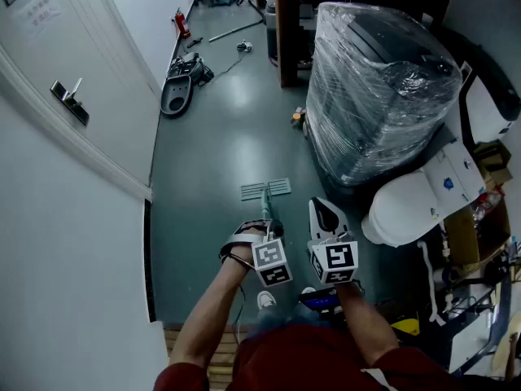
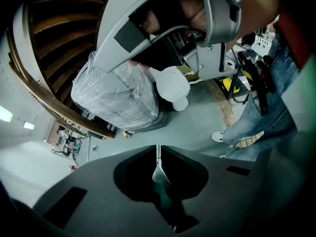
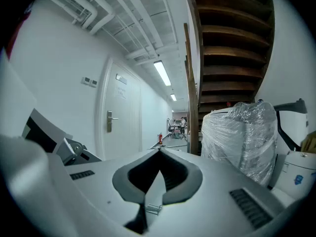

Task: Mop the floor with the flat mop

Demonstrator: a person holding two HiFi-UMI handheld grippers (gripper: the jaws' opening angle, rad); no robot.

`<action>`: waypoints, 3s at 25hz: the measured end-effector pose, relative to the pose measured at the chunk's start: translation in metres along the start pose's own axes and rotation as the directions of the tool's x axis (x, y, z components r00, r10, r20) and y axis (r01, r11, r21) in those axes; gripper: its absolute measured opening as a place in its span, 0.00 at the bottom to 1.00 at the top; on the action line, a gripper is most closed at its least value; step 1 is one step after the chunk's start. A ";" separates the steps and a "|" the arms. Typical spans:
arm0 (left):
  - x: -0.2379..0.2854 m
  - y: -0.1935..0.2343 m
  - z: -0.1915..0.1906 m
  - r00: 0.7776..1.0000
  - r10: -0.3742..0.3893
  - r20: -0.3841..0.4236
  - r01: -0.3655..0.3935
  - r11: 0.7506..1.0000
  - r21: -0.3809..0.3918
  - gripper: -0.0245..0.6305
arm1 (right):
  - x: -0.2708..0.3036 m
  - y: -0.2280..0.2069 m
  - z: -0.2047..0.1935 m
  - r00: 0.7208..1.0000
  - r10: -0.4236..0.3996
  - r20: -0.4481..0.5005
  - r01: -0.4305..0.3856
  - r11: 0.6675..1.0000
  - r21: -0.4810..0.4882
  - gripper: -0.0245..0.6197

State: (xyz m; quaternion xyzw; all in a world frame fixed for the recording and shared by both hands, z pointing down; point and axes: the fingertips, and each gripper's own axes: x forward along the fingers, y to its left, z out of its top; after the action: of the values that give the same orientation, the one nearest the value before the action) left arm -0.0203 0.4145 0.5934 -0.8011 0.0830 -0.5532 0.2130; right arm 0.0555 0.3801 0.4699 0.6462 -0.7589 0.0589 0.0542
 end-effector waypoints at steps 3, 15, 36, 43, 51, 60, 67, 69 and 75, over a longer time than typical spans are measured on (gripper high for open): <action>0.000 -0.002 -0.002 1.000 0.000 0.001 0.000 1.000 -0.007 0.10 | -0.002 0.003 -0.001 1.000 0.000 0.000 0.000 1.000 -0.001 0.06; -0.001 -0.003 -0.005 1.000 0.006 0.013 -0.006 1.000 -0.007 0.10 | -0.003 0.003 -0.001 1.000 -0.012 0.007 0.012 1.000 0.010 0.06; -0.010 0.000 -0.059 0.998 0.000 0.067 0.000 1.000 0.008 0.08 | 0.019 0.064 -0.006 0.995 -0.095 0.003 0.095 0.995 0.004 0.06; 0.009 0.007 -0.070 0.998 0.023 0.056 -0.023 1.000 0.014 0.08 | 0.025 0.072 -0.012 0.995 -0.100 -0.017 0.100 0.995 0.005 0.06; 0.042 0.045 -0.071 0.999 0.029 0.032 -0.029 0.999 0.017 0.08 | 0.052 0.042 -0.017 0.995 -0.092 -0.026 0.093 0.996 0.006 0.06; 0.083 0.112 -0.036 1.000 0.014 0.006 -0.014 1.000 0.019 0.08 | 0.122 -0.014 -0.010 0.999 -0.045 -0.031 0.045 0.999 0.012 0.06; 0.112 0.162 -0.027 1.000 0.027 -0.011 -0.027 1.000 -0.003 0.08 | 0.170 -0.053 -0.003 1.000 -0.007 -0.024 0.008 0.999 0.032 0.06; 0.120 0.175 -0.022 0.999 0.031 -0.006 -0.031 0.999 -0.016 0.08 | 0.181 -0.064 -0.003 1.000 0.004 -0.025 -0.003 0.999 0.038 0.06; 0.141 0.216 0.000 1.000 0.030 0.005 -0.030 0.998 -0.056 0.08 | 0.214 -0.096 0.001 0.999 0.041 -0.027 -0.039 0.998 0.044 0.06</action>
State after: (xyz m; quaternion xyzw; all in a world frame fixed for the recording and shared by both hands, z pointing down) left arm 0.0547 0.1693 0.6199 -0.8069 0.1101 -0.5452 0.1989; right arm 0.1165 0.1566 0.5051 0.6310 -0.7695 0.0852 0.0496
